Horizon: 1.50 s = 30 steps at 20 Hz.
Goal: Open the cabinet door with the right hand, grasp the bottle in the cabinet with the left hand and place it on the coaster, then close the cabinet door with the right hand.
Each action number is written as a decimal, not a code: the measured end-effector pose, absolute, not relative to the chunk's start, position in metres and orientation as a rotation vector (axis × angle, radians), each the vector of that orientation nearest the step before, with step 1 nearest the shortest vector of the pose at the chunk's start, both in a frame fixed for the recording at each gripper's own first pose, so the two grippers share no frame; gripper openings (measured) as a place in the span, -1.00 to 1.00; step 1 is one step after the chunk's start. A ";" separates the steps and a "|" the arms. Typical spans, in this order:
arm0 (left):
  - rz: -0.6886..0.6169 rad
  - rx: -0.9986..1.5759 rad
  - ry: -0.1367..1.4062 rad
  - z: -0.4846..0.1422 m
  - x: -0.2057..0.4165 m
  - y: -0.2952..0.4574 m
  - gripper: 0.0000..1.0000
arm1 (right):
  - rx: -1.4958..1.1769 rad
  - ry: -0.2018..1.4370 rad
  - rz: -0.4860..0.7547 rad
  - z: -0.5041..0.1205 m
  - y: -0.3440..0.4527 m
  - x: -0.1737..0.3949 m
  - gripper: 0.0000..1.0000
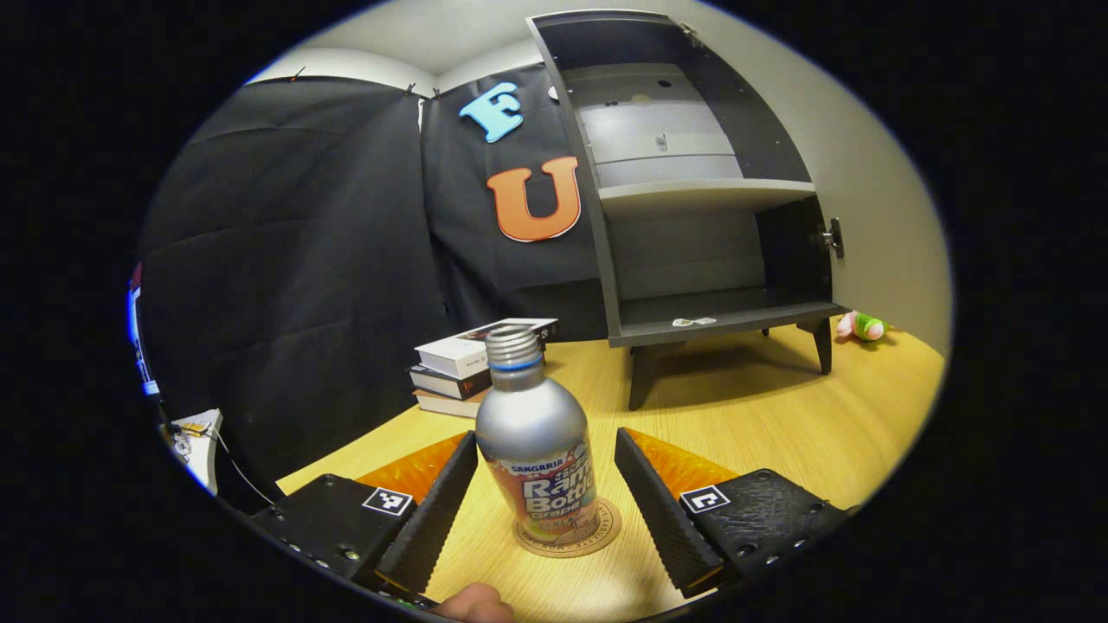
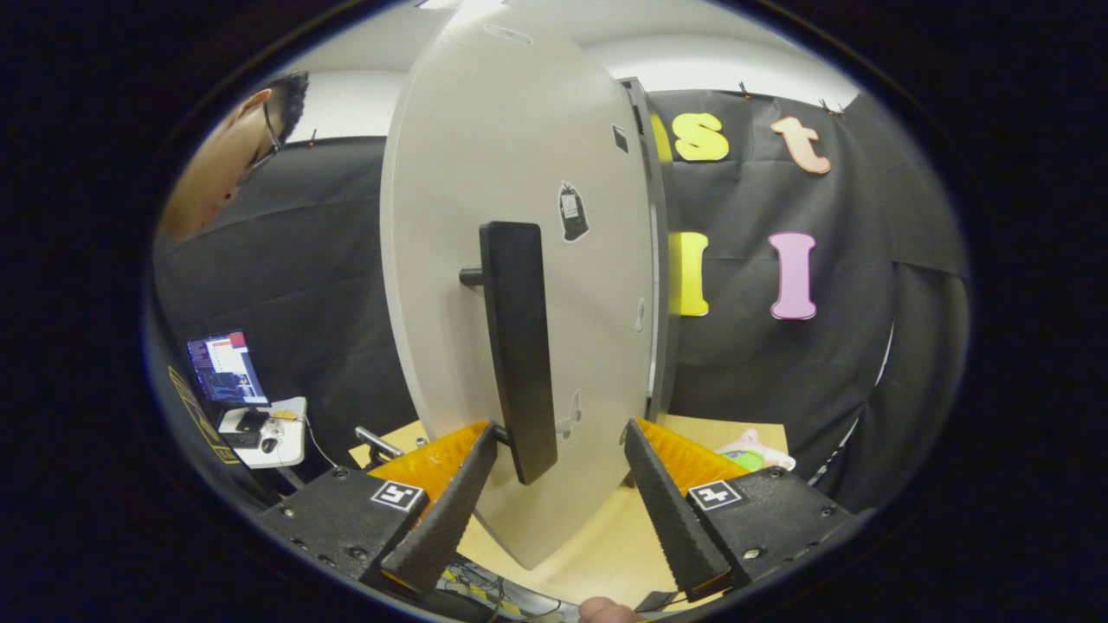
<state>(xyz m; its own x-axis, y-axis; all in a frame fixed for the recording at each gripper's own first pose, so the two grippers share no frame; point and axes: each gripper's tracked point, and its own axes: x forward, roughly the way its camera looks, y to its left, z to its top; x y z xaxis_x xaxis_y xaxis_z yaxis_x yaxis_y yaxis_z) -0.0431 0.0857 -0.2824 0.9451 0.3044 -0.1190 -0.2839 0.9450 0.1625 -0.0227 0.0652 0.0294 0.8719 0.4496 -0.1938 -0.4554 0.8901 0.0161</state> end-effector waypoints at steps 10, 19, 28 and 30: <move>0.262 0.156 0.054 -0.161 -0.074 0.082 0.92 | 0.146 0.181 0.574 0.023 0.106 -0.013 0.96; 0.037 0.138 0.093 -0.098 -0.047 0.043 0.93 | 0.228 0.153 0.600 0.021 0.147 -0.001 0.97; 0.095 -0.060 0.206 -0.118 -0.050 0.093 0.94 | 0.266 0.142 0.623 0.020 0.180 0.014 0.97; 0.101 -0.043 0.212 -0.122 -0.054 0.101 0.92 | 0.251 0.139 0.633 0.020 0.188 0.018 0.96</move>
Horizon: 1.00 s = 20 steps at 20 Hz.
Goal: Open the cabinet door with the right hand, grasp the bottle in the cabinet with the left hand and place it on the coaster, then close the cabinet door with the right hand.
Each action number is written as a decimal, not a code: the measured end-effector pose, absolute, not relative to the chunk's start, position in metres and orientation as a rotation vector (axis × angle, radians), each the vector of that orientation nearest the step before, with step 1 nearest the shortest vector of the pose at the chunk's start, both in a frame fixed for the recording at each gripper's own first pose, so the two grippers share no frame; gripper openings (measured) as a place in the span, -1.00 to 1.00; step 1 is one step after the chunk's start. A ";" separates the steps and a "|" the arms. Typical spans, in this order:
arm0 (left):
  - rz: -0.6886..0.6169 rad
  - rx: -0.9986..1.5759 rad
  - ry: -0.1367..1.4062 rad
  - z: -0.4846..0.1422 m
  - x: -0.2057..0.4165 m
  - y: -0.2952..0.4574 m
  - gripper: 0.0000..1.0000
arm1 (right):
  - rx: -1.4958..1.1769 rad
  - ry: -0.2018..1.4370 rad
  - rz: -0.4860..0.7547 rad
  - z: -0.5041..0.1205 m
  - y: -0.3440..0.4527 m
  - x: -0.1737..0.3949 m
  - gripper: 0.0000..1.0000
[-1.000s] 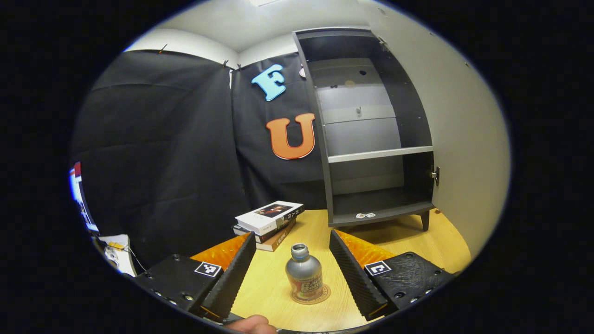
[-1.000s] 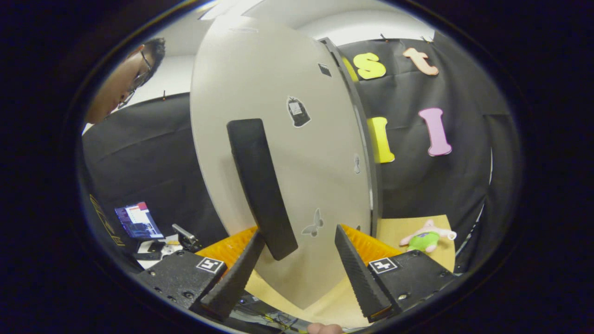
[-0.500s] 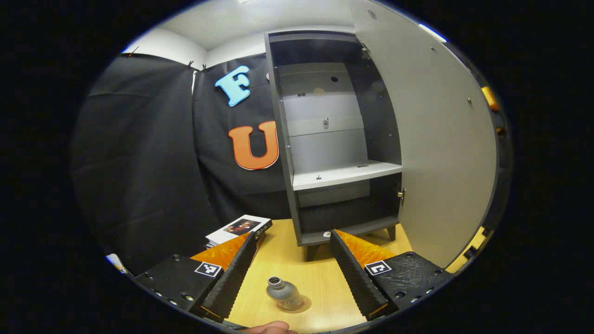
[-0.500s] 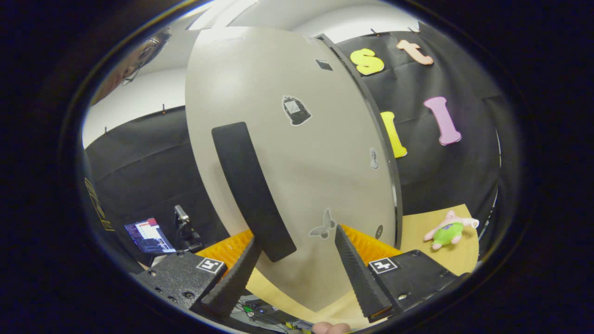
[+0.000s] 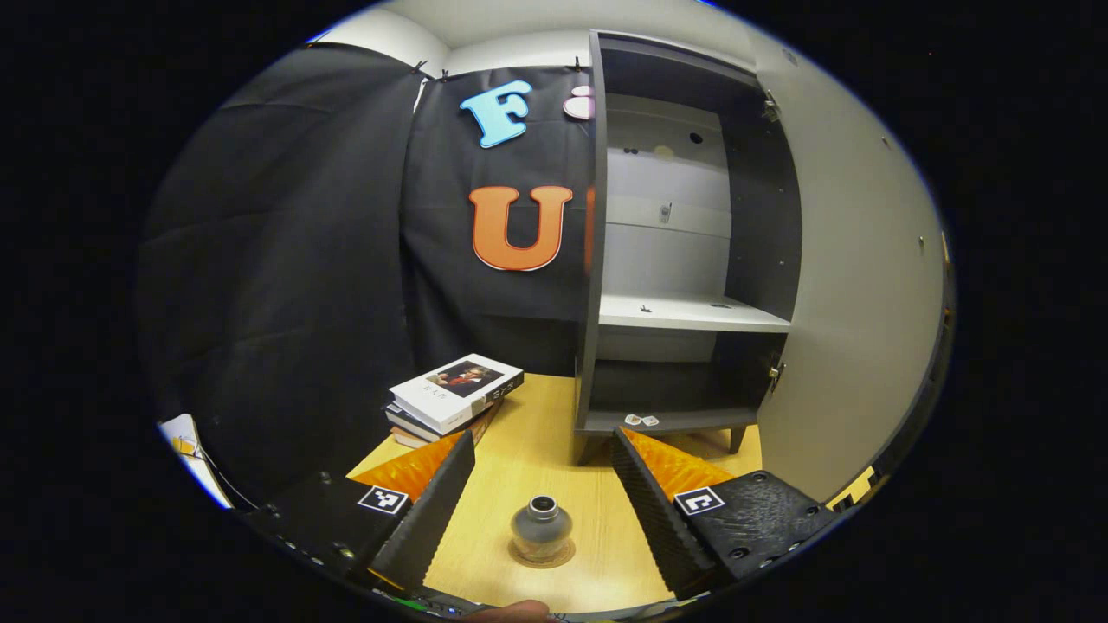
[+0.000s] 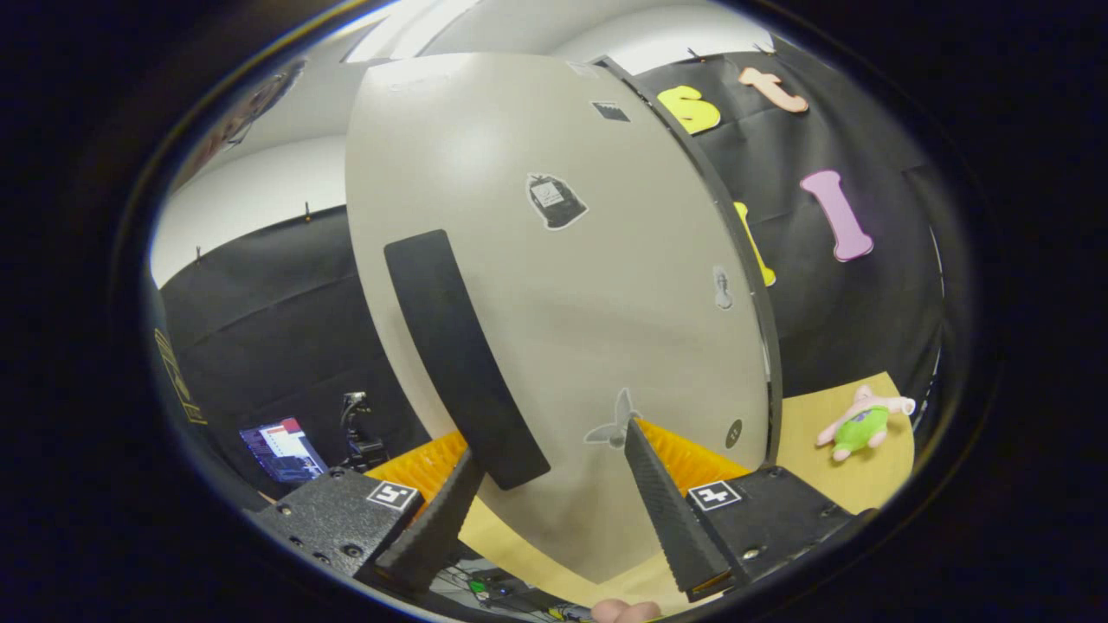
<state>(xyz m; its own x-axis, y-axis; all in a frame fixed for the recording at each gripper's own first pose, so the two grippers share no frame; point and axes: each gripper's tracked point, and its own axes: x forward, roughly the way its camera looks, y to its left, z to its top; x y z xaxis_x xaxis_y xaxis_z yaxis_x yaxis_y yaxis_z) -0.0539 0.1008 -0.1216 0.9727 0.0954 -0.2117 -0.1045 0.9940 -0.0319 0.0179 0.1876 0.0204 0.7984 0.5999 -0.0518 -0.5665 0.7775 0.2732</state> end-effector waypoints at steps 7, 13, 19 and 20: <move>0.122 -0.008 0.171 -0.105 -0.055 0.104 0.91 | 0.215 0.136 0.664 0.020 0.214 0.034 0.97; 0.142 -0.043 0.119 -0.080 -0.060 0.116 0.91 | 0.207 0.142 0.712 0.025 0.240 0.058 1.00; 0.245 -0.053 0.145 -0.098 -0.085 0.154 0.91 | 0.154 0.128 0.755 0.025 0.261 0.077 1.00; 0.260 -0.054 0.149 -0.101 -0.089 0.159 0.91 | 0.141 0.118 0.751 0.026 0.265 0.081 1.00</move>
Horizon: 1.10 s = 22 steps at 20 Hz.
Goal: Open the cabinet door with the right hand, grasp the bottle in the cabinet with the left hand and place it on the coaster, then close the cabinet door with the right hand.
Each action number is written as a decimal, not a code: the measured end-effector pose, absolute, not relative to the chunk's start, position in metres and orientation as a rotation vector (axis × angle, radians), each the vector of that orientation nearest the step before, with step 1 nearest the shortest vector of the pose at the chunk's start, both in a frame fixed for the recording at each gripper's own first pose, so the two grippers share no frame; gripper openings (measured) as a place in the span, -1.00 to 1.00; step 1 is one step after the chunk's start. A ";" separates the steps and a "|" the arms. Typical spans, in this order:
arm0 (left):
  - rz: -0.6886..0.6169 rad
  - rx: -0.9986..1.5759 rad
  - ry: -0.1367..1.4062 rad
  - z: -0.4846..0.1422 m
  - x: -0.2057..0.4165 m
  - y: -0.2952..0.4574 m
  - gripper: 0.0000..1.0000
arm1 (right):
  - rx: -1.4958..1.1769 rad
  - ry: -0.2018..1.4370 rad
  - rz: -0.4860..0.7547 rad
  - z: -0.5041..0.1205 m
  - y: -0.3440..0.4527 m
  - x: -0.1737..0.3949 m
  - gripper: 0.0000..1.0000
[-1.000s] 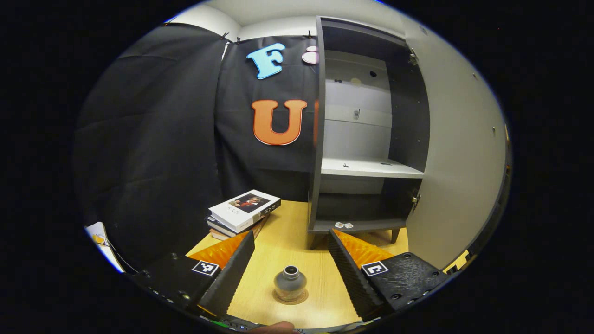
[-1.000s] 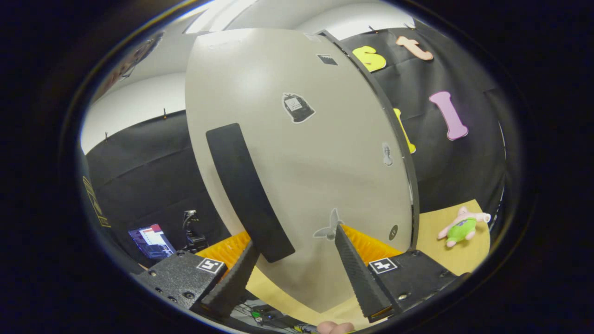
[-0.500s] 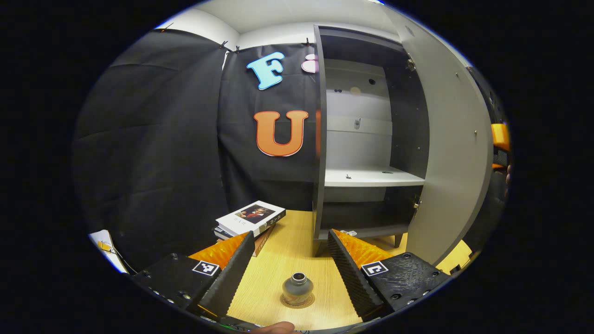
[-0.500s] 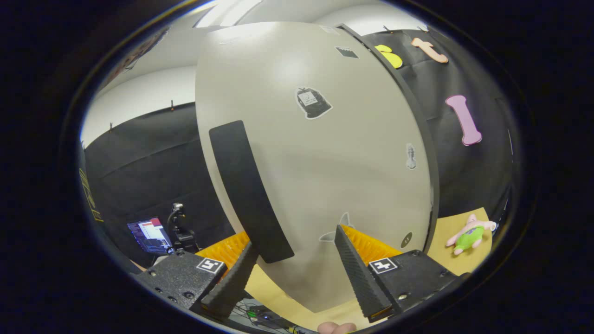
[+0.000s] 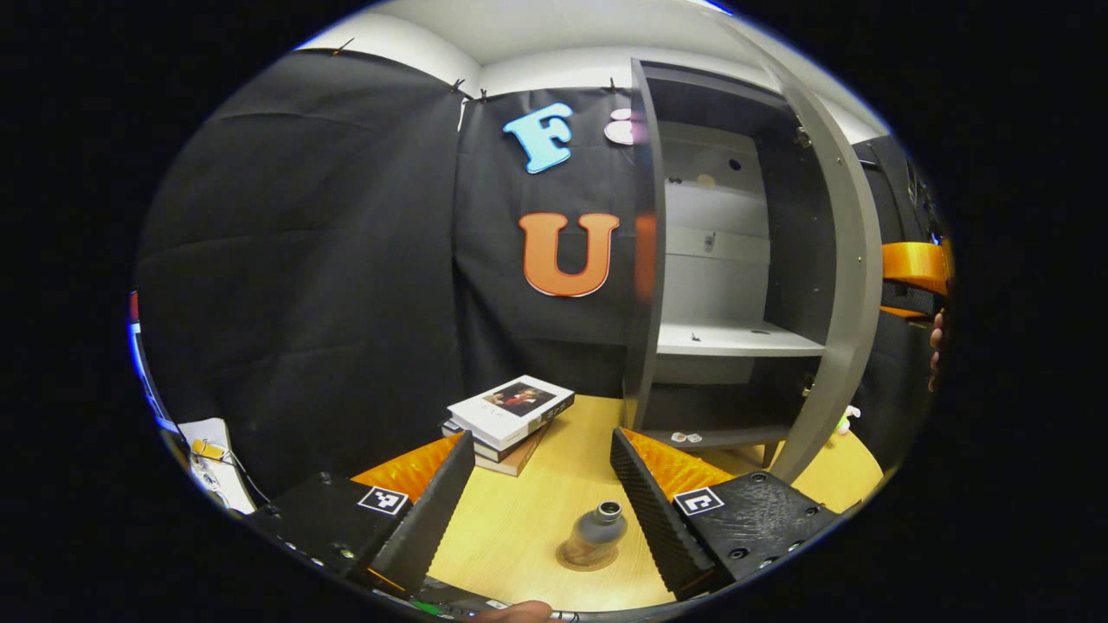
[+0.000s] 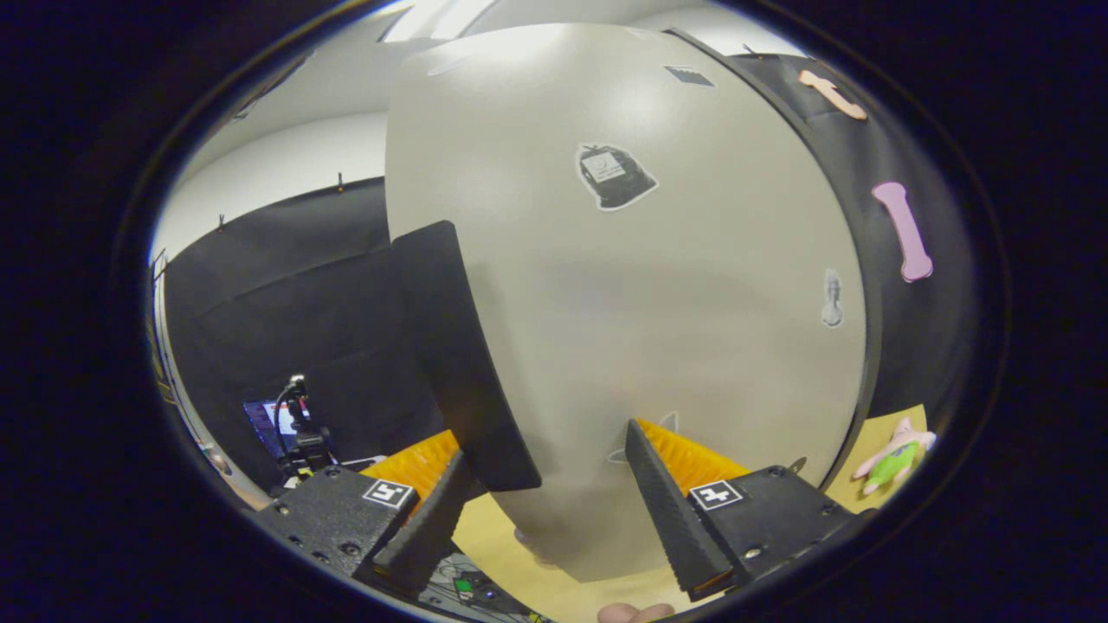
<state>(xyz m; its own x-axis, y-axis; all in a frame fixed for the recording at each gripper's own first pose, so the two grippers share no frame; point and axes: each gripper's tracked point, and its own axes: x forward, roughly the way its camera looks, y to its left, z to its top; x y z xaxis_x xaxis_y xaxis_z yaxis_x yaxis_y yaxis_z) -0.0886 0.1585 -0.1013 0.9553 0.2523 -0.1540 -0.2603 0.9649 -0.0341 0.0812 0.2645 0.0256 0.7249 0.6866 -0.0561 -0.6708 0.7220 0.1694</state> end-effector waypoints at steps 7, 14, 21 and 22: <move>0.340 -0.055 0.149 -0.103 -0.109 0.185 0.92 | 0.094 0.103 0.739 0.028 0.284 0.101 1.00; 0.396 -0.068 0.133 -0.103 -0.119 0.202 0.92 | 0.129 0.119 0.783 0.027 0.298 0.127 1.00; 0.456 -0.086 0.133 -0.108 -0.135 0.218 0.91 | 0.370 0.167 0.674 0.033 0.254 0.183 0.83; 0.462 -0.086 0.133 -0.108 -0.136 0.220 0.91 | 0.429 0.177 0.686 0.036 0.254 0.184 0.80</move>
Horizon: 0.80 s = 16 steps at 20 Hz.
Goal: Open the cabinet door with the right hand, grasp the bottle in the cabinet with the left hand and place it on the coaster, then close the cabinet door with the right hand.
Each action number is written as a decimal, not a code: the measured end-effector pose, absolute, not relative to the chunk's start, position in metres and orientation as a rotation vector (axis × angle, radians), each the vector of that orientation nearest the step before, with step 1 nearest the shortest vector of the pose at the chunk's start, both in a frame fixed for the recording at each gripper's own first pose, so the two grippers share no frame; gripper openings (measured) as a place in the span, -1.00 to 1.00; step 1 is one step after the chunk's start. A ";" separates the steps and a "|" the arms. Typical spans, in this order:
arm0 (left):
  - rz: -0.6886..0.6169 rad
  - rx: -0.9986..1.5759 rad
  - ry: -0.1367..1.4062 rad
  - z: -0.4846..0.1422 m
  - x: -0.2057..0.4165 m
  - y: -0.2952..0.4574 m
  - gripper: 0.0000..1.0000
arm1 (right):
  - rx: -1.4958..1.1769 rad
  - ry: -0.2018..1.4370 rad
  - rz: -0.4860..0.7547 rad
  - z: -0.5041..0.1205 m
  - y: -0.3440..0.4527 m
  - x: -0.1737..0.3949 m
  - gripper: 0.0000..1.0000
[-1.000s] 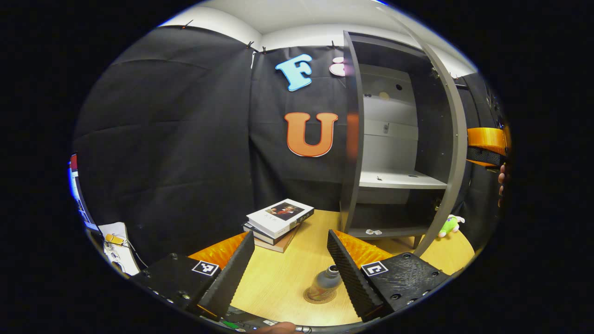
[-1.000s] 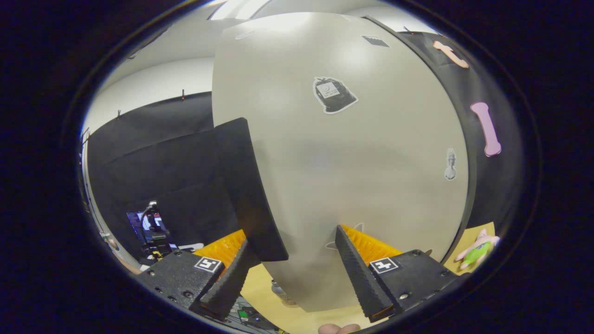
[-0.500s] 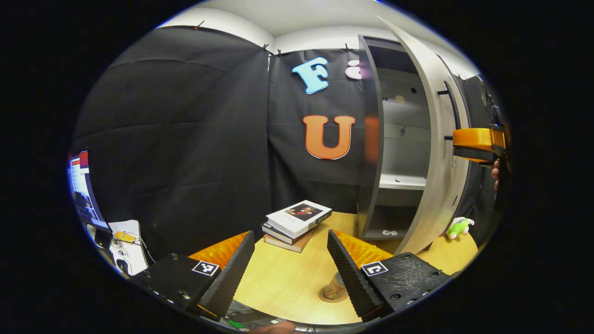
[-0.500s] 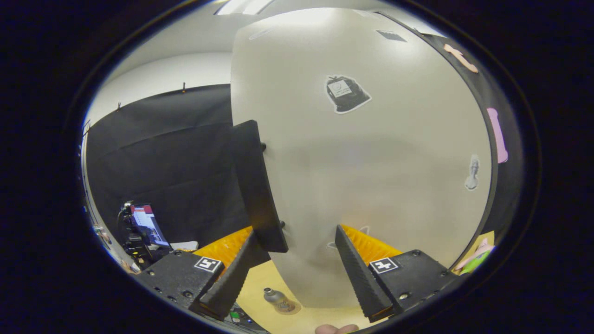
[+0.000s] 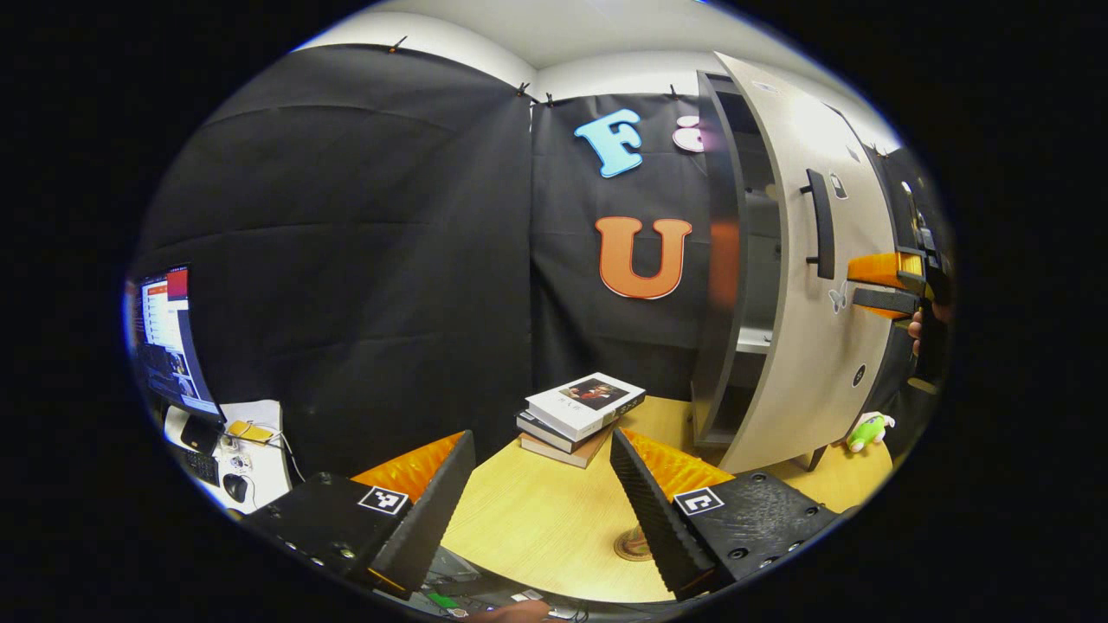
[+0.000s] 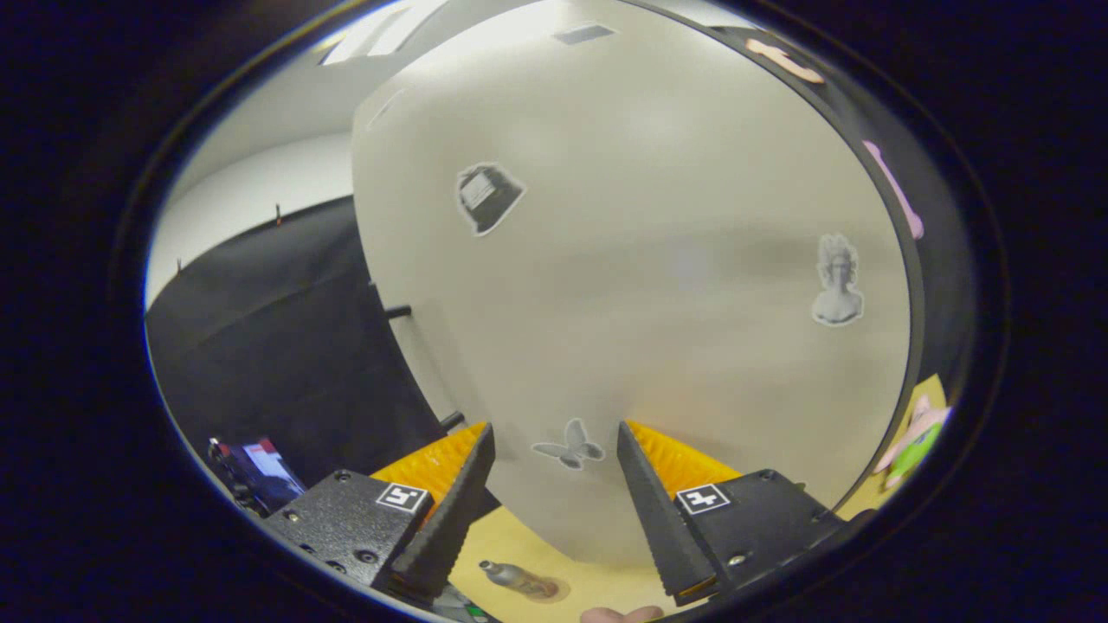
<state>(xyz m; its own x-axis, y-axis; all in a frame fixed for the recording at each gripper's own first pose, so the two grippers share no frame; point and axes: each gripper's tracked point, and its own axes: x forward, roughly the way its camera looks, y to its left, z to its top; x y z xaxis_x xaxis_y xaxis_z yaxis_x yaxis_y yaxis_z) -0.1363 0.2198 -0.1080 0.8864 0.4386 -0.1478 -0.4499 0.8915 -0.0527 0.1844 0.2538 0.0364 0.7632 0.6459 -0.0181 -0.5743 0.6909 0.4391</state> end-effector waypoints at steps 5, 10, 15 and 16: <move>0.462 -0.085 0.121 -0.103 -0.132 0.218 0.92 | 0.382 0.165 0.638 0.024 0.257 0.188 0.80; 0.448 -0.074 0.122 -0.099 -0.128 0.211 0.92 | 0.334 0.138 0.631 0.025 0.260 0.191 0.80; 0.419 -0.050 0.125 -0.096 -0.127 0.200 0.92 | 0.291 0.133 0.609 0.024 0.260 0.190 0.79; 0.416 -0.051 0.127 -0.096 -0.127 0.199 0.91 | 0.281 0.131 0.603 0.024 0.260 0.190 0.79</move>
